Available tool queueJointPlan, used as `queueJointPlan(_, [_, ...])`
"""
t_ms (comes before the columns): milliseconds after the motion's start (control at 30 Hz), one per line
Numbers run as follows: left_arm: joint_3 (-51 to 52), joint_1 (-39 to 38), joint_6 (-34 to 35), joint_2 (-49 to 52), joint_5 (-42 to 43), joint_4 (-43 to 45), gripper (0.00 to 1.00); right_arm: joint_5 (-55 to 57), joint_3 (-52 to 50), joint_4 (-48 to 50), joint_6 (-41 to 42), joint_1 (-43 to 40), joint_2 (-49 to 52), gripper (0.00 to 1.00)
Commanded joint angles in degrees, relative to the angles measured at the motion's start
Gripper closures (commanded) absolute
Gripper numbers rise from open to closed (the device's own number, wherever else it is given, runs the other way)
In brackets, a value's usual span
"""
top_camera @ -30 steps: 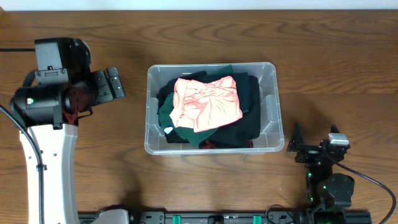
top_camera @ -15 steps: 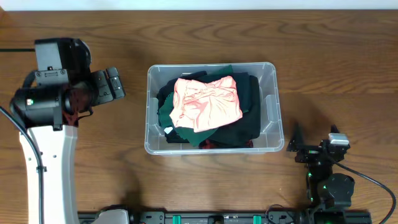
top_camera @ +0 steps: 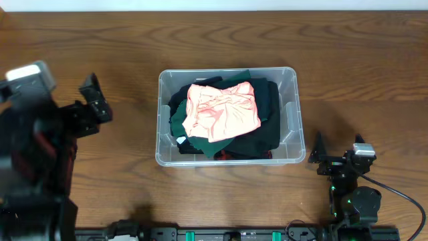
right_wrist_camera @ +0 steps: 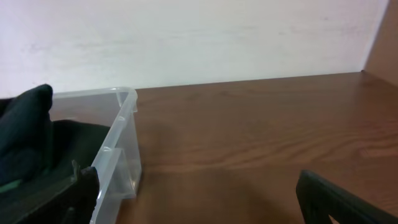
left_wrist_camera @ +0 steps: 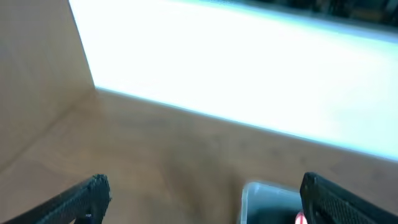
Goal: Pack container
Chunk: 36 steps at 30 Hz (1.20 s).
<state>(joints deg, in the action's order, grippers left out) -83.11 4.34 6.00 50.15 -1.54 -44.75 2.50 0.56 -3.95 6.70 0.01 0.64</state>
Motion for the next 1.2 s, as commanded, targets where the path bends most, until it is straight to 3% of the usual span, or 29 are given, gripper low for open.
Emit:
queueJointPlan(0, [8.94,-0.07,-1.25,-3.17,-0.68,10.03,0.02,-0.15,-0.26,0.04,-1.01,-0.48,-0.33,0.01])
queueJointPlan(400, [41.97,-0.09,-1.03,-18.08,1.05,55.45,0.02,-0.15,-0.26,0.04,-1.01,-0.48,-0.33,0.01])
queueJointPlan(600, [53.29,-0.09,-1.03,-23.78,1.03,71.54,0.02,-0.17,-0.26,0.04,-1.01,-0.48,-0.33,0.01])
queueJointPlan(733, [58.34,-0.09,-1.03,-27.98,1.03,76.22,0.02,-0.15,-0.26,0.04,-0.98,-0.48,-0.33,0.01])
queueJointPlan(1167, [62.73,-2.82,-1.31,-40.24,0.83,72.17,0.02,-0.15,-0.26,0.04,-1.01,-0.48,-0.33,0.01])
